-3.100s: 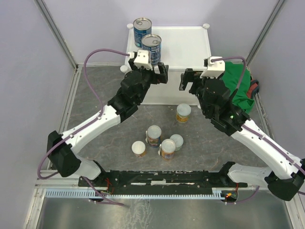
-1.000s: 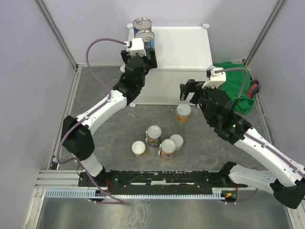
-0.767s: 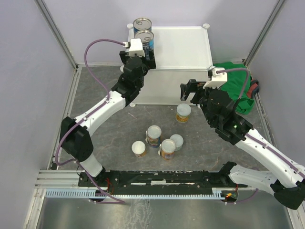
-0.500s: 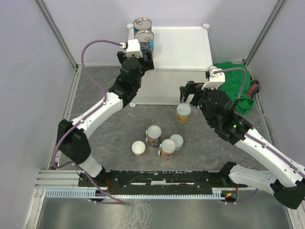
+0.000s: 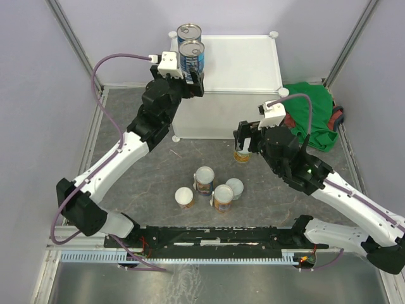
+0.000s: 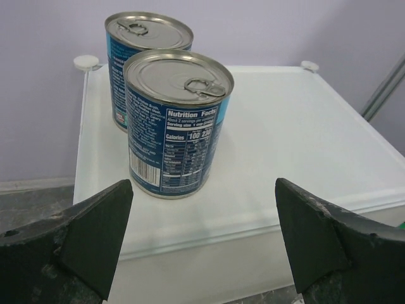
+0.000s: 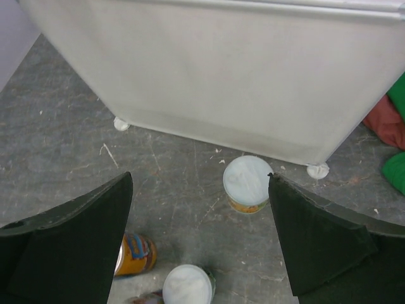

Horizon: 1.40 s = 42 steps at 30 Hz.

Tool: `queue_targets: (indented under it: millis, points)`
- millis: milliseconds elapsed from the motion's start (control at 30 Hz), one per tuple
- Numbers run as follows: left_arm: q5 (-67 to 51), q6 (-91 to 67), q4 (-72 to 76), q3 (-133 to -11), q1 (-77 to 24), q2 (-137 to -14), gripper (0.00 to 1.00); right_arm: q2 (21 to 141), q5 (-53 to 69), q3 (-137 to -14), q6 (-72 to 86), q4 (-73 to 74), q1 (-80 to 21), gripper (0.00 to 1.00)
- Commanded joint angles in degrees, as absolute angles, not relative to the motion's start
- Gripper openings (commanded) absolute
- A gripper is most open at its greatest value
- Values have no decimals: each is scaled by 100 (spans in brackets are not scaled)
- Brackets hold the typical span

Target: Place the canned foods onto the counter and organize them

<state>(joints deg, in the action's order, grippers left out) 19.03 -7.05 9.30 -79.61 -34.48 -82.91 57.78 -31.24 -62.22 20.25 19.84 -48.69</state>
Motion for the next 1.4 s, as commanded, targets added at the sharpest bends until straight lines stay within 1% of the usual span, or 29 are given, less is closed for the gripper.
queue_targets:
  millis: [0,300,533,867,900,933,1033,1133,1367]
  points:
    - [1631,-1011,559,-7952,-3555,-7788,99,5515,-3071,-6165,1890,2237,-5160,95]
    - [1661,-1363,-37,-7583,-3829,-7095,99,5187,-2848,-5857,2039,2788,-5941,91]
    - [1723,-1720,-114,-6864,-3859,-6530,99,5102,-3445,-5580,2309,3129,-6967,91]
    - [1777,-1912,-273,-6382,-3876,-6212,99,4964,-4275,-5148,2951,3315,-8501,91]
    - [1777,-1920,-272,-6350,-3876,-6199,99,4973,-4388,-5115,3019,3341,-8649,93]
    - [1783,-1924,-266,-6332,-3874,-6197,99,4987,-4468,-5075,3092,3349,-8803,96]
    - [1778,-1940,-271,-6295,-3877,-6201,99,5005,-4710,-4975,3310,3340,-9195,100]
    - [1755,-1955,-272,-6265,-3876,-6214,99,5027,-4913,-4821,3509,3338,-9367,99]
    - [1725,-1985,-241,-6159,-3876,-6219,99,5041,-5147,-4314,3712,3018,-9385,99]
